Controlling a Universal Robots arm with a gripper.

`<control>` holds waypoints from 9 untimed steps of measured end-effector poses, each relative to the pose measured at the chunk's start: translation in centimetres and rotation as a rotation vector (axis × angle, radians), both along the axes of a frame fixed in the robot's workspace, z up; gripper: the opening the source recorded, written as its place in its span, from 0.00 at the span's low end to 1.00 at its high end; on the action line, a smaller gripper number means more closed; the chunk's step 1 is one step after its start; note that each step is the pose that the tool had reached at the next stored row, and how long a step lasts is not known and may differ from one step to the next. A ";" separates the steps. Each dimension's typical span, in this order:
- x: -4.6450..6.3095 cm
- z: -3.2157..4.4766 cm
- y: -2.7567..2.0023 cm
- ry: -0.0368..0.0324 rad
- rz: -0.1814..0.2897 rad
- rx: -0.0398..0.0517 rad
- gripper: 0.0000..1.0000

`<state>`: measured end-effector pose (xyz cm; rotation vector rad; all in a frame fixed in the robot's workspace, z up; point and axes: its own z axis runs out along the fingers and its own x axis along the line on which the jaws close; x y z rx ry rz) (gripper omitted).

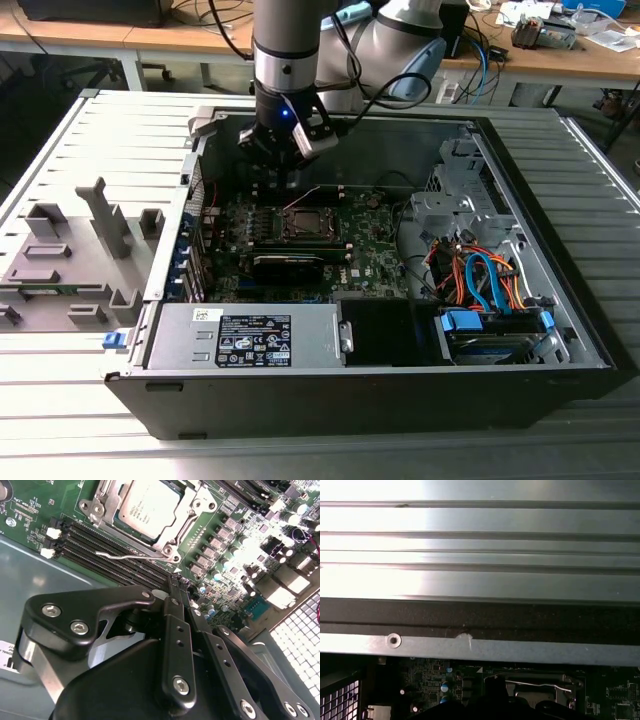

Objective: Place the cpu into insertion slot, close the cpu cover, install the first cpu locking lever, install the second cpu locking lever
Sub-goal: 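Install the first cpu locking lever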

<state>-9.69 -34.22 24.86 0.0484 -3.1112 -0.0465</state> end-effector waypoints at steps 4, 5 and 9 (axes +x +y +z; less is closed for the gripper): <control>0.1 -0.20 0.00 0.0000 0.000 0.0000 0.11; 0.1 -0.21 0.00 0.0001 0.000 0.0000 0.11; 0.2 -0.25 0.00 0.0000 0.000 0.0000 0.11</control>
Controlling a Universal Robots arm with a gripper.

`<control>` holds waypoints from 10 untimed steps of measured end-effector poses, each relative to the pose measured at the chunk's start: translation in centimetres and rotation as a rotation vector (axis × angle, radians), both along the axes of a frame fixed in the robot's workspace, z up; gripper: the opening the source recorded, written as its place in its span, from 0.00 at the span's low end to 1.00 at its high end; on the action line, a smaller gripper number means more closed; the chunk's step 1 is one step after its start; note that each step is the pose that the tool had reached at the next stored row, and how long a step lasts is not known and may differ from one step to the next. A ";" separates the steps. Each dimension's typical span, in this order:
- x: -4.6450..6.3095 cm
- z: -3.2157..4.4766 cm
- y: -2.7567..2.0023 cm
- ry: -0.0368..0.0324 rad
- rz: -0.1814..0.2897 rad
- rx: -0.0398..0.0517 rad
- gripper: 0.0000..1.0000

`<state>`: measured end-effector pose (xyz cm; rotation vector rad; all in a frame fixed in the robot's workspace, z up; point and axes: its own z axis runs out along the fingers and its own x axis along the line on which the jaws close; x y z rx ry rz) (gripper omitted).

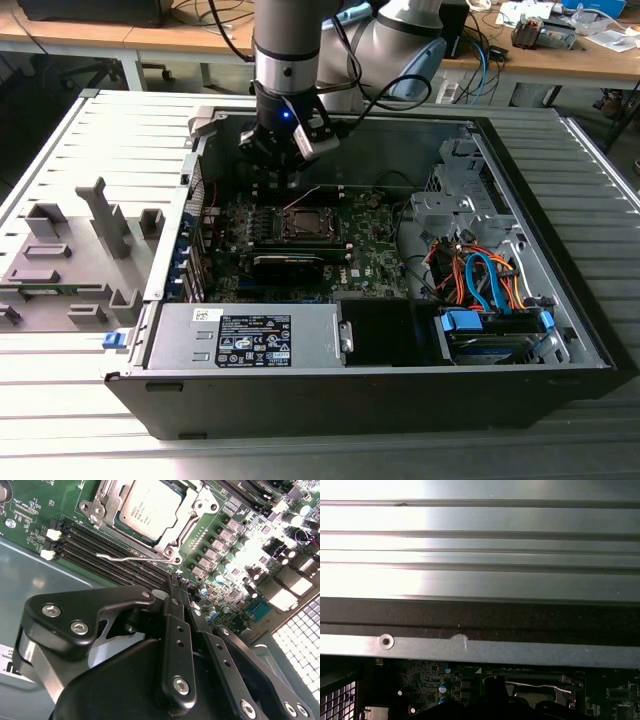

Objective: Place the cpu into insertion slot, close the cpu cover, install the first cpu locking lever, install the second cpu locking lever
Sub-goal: 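Install the first cpu locking lever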

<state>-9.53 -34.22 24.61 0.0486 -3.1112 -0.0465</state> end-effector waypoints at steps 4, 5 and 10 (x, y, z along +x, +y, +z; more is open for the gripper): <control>0.1 -0.03 0.00 0.0000 0.000 0.0000 0.11; 0.1 -0.04 0.00 0.0000 0.000 -0.0001 0.11; 0.2 -0.08 0.00 0.0001 0.000 0.0000 0.11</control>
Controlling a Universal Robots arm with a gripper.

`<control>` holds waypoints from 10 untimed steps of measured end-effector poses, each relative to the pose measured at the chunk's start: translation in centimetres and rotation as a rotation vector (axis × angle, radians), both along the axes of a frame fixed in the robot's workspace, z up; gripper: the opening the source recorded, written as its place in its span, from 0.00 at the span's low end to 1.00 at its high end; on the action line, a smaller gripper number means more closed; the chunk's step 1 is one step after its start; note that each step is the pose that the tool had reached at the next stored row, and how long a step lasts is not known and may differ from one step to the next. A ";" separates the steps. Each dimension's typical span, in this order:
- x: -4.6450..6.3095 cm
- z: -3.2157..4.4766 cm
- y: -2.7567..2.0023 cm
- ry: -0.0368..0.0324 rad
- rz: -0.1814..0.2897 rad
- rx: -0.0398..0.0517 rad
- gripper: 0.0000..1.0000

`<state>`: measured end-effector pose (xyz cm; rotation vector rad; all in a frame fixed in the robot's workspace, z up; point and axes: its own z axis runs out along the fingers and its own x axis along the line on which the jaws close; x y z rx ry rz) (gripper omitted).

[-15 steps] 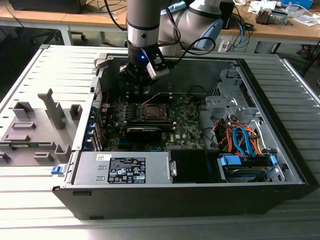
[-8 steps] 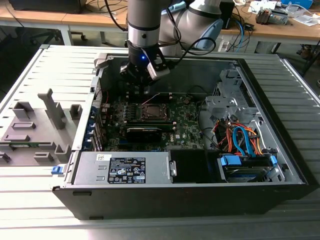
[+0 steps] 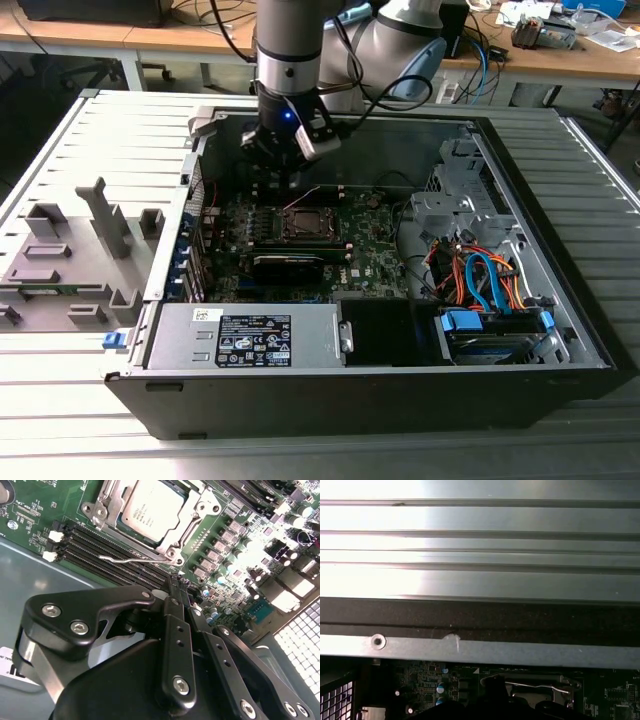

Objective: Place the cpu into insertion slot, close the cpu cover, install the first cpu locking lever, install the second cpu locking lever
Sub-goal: 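Install the first cpu locking lever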

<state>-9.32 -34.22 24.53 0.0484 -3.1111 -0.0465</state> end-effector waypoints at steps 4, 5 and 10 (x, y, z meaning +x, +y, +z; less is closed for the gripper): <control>0.1 -0.04 0.00 0.0000 0.000 -0.0001 0.11; 0.1 -0.09 0.00 -0.0001 0.000 0.0000 0.11; 0.2 -0.22 0.00 0.0000 0.000 -0.0001 0.11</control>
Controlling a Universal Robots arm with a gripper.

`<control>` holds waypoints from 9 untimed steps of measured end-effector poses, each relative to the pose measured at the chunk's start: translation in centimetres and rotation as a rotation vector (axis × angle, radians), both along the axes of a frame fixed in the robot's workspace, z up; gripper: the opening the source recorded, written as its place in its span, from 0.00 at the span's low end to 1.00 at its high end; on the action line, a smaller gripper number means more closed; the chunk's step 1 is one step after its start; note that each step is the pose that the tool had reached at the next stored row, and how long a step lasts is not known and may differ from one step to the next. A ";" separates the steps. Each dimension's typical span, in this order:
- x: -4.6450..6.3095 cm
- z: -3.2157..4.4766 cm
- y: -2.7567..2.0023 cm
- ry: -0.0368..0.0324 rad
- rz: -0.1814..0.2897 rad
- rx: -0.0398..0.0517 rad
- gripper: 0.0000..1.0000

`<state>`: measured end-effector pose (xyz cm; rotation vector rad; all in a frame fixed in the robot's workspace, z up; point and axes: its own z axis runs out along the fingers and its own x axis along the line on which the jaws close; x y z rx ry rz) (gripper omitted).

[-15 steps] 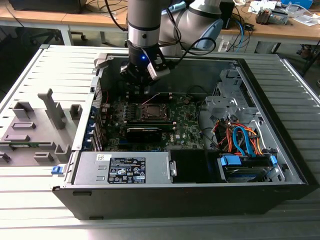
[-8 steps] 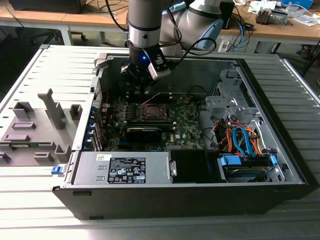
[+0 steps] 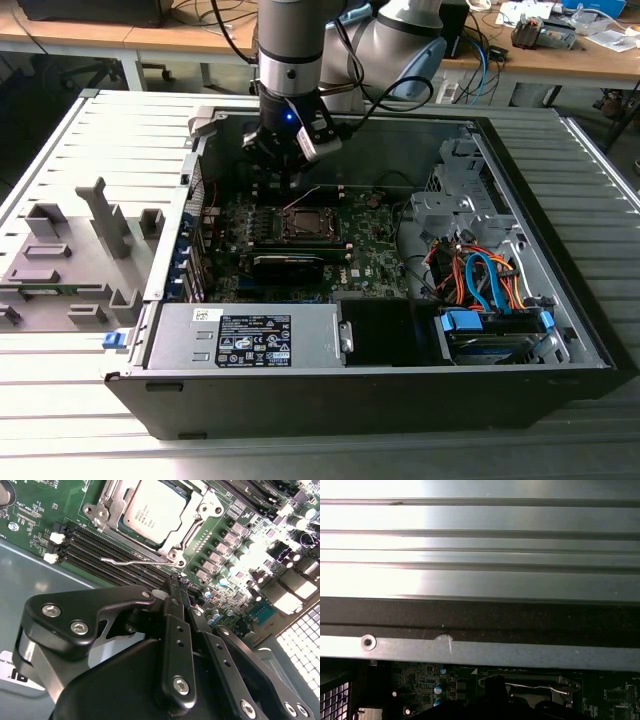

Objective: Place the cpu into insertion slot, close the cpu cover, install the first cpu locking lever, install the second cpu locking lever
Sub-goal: 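Install the first cpu locking lever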

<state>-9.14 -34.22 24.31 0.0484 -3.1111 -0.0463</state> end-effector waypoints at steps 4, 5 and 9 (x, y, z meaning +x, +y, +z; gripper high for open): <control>0.0 -0.10 0.00 0.0000 0.000 0.0001 0.11; 0.0 -0.11 0.00 0.0000 0.000 0.0001 0.11; 0.1 -0.17 0.00 0.0000 0.000 0.0001 0.11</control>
